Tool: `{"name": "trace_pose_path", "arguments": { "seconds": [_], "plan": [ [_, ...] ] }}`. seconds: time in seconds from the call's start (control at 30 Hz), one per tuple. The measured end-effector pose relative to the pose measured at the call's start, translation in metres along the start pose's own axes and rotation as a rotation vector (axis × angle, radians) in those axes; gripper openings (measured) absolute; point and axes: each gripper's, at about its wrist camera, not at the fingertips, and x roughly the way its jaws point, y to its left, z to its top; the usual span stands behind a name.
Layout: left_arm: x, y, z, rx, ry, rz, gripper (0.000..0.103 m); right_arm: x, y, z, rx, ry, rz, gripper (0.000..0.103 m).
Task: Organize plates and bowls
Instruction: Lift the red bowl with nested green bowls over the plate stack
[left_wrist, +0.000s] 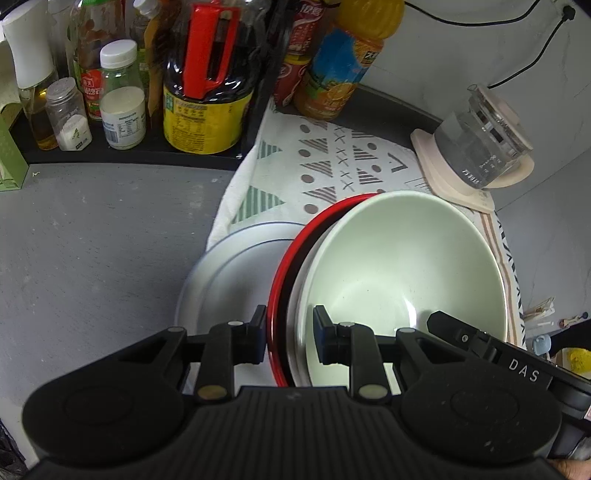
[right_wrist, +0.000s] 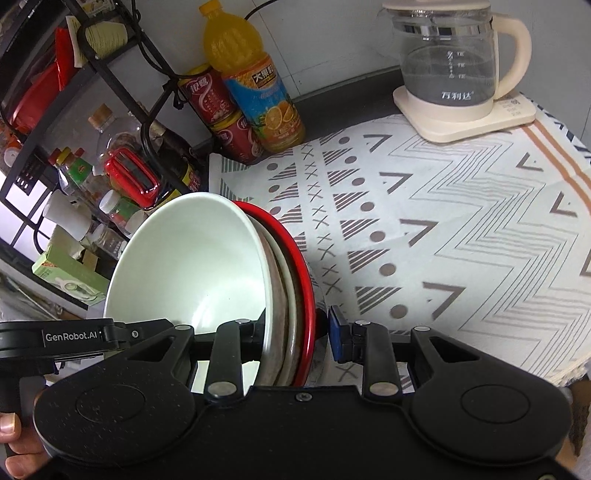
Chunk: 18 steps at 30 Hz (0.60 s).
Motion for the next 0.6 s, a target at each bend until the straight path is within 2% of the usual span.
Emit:
{"name": "trace_pose_path", "arguments": {
  "seconds": [0.6],
  "plan": [
    [0.024, 0.033, 0.011, 0.03, 0.064, -0.002, 0.023, 0.036, 0.022, -0.022, 0.092, 0.03, -0.042, 0.028]
  ]
}}
